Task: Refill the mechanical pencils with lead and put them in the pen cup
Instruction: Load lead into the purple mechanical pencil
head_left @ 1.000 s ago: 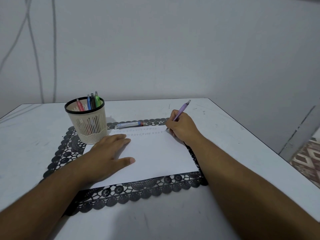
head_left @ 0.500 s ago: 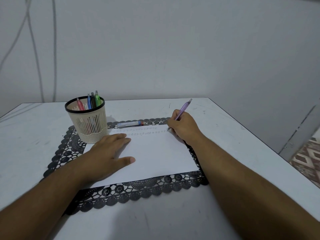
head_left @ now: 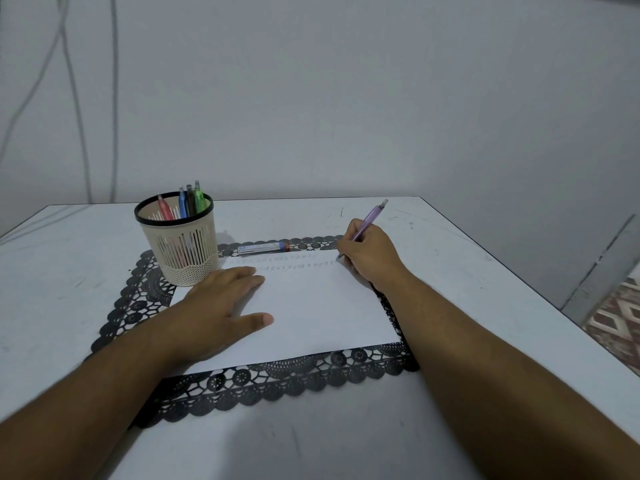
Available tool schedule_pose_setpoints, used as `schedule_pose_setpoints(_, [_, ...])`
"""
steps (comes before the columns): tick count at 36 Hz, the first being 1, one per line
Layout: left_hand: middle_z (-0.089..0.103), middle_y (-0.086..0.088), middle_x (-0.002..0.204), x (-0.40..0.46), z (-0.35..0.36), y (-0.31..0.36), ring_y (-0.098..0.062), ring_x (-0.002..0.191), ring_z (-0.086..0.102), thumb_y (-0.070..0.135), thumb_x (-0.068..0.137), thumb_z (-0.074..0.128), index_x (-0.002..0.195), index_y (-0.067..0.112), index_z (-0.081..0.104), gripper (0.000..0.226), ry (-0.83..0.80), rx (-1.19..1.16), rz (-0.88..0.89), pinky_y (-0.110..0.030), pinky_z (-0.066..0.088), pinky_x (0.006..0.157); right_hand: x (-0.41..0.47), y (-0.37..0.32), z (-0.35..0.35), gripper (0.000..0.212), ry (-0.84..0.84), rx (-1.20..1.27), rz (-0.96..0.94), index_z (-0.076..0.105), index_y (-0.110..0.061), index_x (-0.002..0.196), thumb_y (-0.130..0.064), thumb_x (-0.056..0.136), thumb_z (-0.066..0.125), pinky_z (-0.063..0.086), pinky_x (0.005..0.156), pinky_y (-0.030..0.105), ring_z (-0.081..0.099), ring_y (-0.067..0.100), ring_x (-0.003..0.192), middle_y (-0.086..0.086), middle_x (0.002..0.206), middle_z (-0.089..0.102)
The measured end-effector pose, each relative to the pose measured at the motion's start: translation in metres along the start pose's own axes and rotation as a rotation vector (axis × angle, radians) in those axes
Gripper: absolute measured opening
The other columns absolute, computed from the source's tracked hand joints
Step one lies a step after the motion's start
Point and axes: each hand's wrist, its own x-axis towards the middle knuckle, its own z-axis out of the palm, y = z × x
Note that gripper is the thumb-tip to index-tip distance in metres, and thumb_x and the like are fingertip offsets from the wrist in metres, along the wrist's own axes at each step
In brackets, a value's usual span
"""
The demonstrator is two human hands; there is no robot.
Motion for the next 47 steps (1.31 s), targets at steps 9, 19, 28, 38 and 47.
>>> schedule_pose_setpoints(9, [0.012,0.016,0.169,0.001,0.001,-0.002,-0.01,0.155,0.002,0.067,0.092,0.051,0.161,0.035,0.024,0.08,0.003,0.005,0.005,-0.037,0.01,0.127,-0.004,-0.004,0.0,0.021,0.032,0.037,0.007,0.046,-0.024,0.062,-0.019,0.073,0.063,0.044,0.069,0.039,0.054,0.023,0.064,0.004,0.061,0.052])
schedule_pose_setpoints(19, [0.01,0.018,0.169,-0.001,0.001,0.0,-0.008,0.155,-0.001,0.066,0.094,0.052,0.161,0.036,0.023,0.079,-0.002,-0.01,-0.004,-0.037,0.008,0.127,-0.011,-0.009,-0.014,0.016,0.034,0.202,-0.039,0.052,-0.009,0.077,0.001,0.088,0.058,0.041,0.046,0.027,0.052,0.024,0.047,0.022,0.068,0.061])
schedule_pose_setpoints(28, [0.021,0.015,0.166,-0.001,0.001,-0.002,-0.008,0.153,0.011,0.064,0.094,0.056,0.158,0.032,0.032,0.076,0.071,-0.017,0.061,-0.034,0.017,0.126,-0.011,-0.027,-0.023,0.014,0.081,0.632,0.14,0.06,0.003,0.091,-0.001,0.099,0.049,0.06,0.088,0.048,0.066,0.024,0.067,0.017,0.08,0.06])
schedule_pose_setpoints(38, [0.061,-0.001,0.112,-0.029,-0.053,0.023,-0.015,0.109,0.051,0.002,0.089,0.059,0.11,0.005,0.069,0.024,1.188,-0.152,0.442,-0.026,0.039,0.098,-0.036,-0.054,-0.015,0.016,0.052,0.212,-0.099,0.054,-0.01,0.111,0.0,0.1,0.058,0.065,0.074,0.044,0.074,0.024,0.07,0.022,0.096,0.072])
schedule_pose_setpoints(47, [0.029,0.01,0.154,-0.014,-0.053,-0.052,-0.017,0.135,0.04,0.056,0.078,0.076,0.155,0.038,0.018,0.098,1.048,-0.69,-0.03,-0.042,0.038,0.112,-0.058,-0.135,0.042,0.011,-0.088,0.339,-0.344,0.065,-0.006,0.098,-0.009,0.103,0.055,0.064,0.071,0.033,0.073,0.021,0.081,0.006,0.084,0.067])
